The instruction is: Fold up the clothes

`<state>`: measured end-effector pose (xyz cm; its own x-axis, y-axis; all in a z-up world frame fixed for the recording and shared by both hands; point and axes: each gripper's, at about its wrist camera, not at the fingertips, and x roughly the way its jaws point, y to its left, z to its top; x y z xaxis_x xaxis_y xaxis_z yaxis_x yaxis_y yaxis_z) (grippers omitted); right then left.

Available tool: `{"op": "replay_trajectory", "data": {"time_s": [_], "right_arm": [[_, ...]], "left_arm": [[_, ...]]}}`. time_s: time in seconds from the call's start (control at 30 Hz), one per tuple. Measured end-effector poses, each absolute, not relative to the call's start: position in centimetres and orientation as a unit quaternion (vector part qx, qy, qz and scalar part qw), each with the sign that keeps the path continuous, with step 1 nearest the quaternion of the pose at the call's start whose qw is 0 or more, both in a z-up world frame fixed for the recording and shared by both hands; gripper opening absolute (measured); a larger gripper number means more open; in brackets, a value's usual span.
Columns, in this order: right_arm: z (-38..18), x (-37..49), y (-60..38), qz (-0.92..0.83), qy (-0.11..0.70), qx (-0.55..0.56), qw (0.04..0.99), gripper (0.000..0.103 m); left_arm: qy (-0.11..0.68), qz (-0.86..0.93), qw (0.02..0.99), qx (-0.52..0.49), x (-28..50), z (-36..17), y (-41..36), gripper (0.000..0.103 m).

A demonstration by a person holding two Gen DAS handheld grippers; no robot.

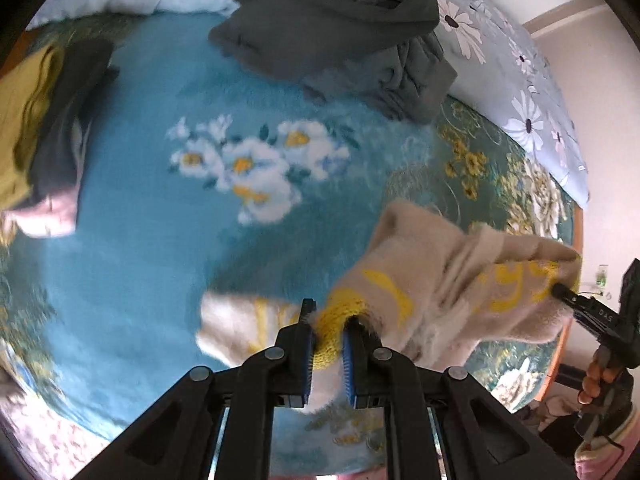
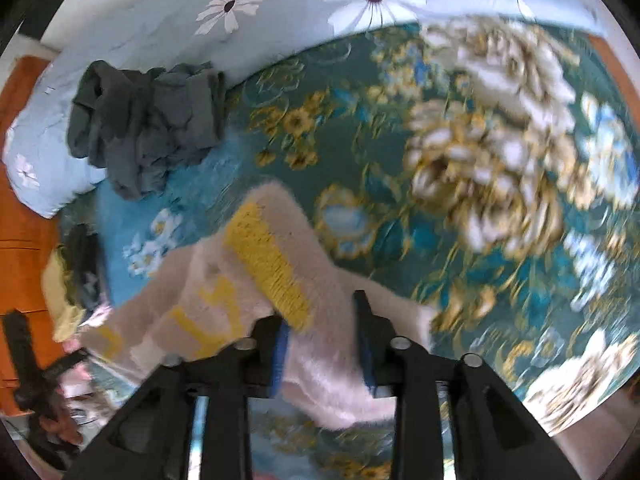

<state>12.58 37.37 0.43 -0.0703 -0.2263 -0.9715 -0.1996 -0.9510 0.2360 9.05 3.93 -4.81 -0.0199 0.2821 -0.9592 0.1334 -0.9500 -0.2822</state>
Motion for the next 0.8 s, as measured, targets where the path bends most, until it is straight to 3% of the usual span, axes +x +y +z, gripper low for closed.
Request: {"op": "replay_trajectory", "data": {"time_s": [0.23,0.33,0.5,0.63,0.8], "right_arm": [[1.5,10.1,38.2,-0.74,-0.138,0.659,-0.005,0.061],[0.4,10.7,35.6,-0.727,-0.115,0.676,0.041,0.061],[-3.2,12.5,28.5,-0.699,0.006,0.702,0.133,0.061],[-5.8,12.5,23.7,-0.692,0.103,0.692,0.179,0.061],[-8.6,11.8,19.8,-0.69,0.167,0.675,0.201,0.061]], "left_arm": [[-0.117,0.696,0.031,-0.707,2.9,-7.6,4.3,0.013],[-0.109,0.695,0.019,-0.71,0.6,-9.0,4.7,0.012],[-0.108,0.694,0.004,-0.712,-2.6,-10.6,4.3,0.012],[-0.094,0.693,0.006,-0.715,-4.3,-11.7,4.6,0.012],[-0.104,0.685,0.006,-0.721,-4.9,-12.9,4.3,0.013]]}}
